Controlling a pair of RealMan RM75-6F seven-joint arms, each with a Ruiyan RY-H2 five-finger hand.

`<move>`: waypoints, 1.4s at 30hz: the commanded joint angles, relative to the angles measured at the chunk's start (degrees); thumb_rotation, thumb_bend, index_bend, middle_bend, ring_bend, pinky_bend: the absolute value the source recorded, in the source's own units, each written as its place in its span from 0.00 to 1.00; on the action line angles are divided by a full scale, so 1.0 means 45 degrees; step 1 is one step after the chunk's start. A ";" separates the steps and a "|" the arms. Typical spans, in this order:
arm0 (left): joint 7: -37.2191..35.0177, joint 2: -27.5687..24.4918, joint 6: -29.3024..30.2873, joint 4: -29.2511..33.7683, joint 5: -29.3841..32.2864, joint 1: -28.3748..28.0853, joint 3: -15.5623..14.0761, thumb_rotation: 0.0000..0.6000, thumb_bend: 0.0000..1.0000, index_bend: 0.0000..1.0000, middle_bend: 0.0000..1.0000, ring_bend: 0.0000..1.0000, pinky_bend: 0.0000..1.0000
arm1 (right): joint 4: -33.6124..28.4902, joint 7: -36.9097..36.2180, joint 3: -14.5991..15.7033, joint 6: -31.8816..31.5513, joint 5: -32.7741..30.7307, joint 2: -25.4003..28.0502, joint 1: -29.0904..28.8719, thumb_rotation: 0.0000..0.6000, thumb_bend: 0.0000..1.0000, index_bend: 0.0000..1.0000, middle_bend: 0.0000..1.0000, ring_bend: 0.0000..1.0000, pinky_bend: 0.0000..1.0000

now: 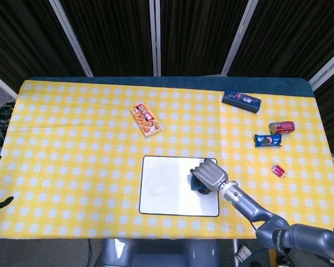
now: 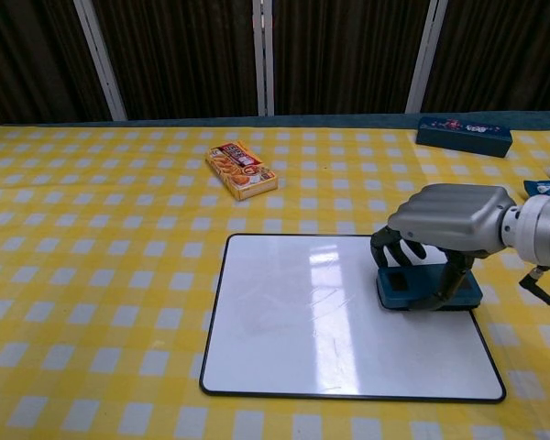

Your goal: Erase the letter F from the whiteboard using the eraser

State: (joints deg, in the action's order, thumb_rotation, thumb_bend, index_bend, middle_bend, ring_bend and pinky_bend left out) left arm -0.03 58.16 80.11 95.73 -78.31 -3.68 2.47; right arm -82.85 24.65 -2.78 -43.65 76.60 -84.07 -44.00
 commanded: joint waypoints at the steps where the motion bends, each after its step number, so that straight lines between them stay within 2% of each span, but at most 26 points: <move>1: -0.0004 -0.0006 0.0012 0.0007 -0.0010 0.0003 -0.0001 1.00 0.00 0.00 0.00 0.00 0.00 | 0.0452 0.0100 -0.0108 0.0023 -0.0243 -0.0224 -0.0089 1.00 0.50 0.55 0.58 0.50 0.43; 8: -0.0065 -0.0040 0.0084 0.0027 -0.0048 0.0045 -0.0014 1.00 0.00 0.00 0.00 0.00 0.00 | 0.0871 -0.0161 0.0130 0.0033 -0.0325 -0.0209 0.0015 1.00 0.50 0.55 0.59 0.50 0.43; 17: 0.0046 0.0001 0.0077 0.0069 -0.0096 0.0034 -0.0046 1.00 0.00 0.00 0.00 0.00 0.00 | -0.0266 -0.0445 0.1044 -0.0228 0.0918 0.0716 0.0267 1.00 0.51 0.56 0.60 0.51 0.43; 22: 0.0114 -0.0004 0.0125 0.0164 -0.0166 0.0046 -0.0073 1.00 0.00 0.00 0.00 0.00 0.00 | -0.0772 -0.0215 0.1563 -0.0068 0.1250 0.1032 0.0369 1.00 0.51 0.56 0.60 0.51 0.43; 27: 0.0104 -0.0024 0.0120 0.0185 -0.0135 0.0054 -0.0072 1.00 0.00 0.00 0.00 0.00 0.00 | -0.1294 -0.0165 0.1803 0.0060 0.1391 0.1455 0.0393 1.00 0.51 0.56 0.60 0.52 0.43; 34: -0.0004 -0.0053 0.0088 0.0149 -0.0112 0.0048 -0.0061 1.00 0.00 0.00 0.00 0.00 0.00 | -0.1361 -0.1007 0.1441 -0.0948 0.1572 0.2324 0.0706 1.00 0.51 0.56 0.60 0.52 0.43; 38: -0.0055 -0.0086 0.0123 0.0187 -0.0162 0.0064 -0.0072 1.00 0.00 0.00 0.00 0.00 0.00 | -0.0361 -0.1821 0.1114 -0.1540 0.1464 0.2501 0.0972 1.00 0.51 0.56 0.60 0.52 0.43; 42: -0.0126 -0.0147 0.0248 0.0267 -0.0282 0.0111 -0.0090 1.00 0.00 0.00 0.00 0.00 0.00 | 0.0838 -0.2293 0.0997 -0.1531 0.1165 0.2245 0.1149 1.00 0.51 0.56 0.59 0.52 0.43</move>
State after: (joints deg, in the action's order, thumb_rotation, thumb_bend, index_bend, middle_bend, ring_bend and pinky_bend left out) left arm -0.55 57.54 81.15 96.87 -79.51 -3.22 2.09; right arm -82.17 16.11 2.41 -50.14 82.78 -73.50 -39.65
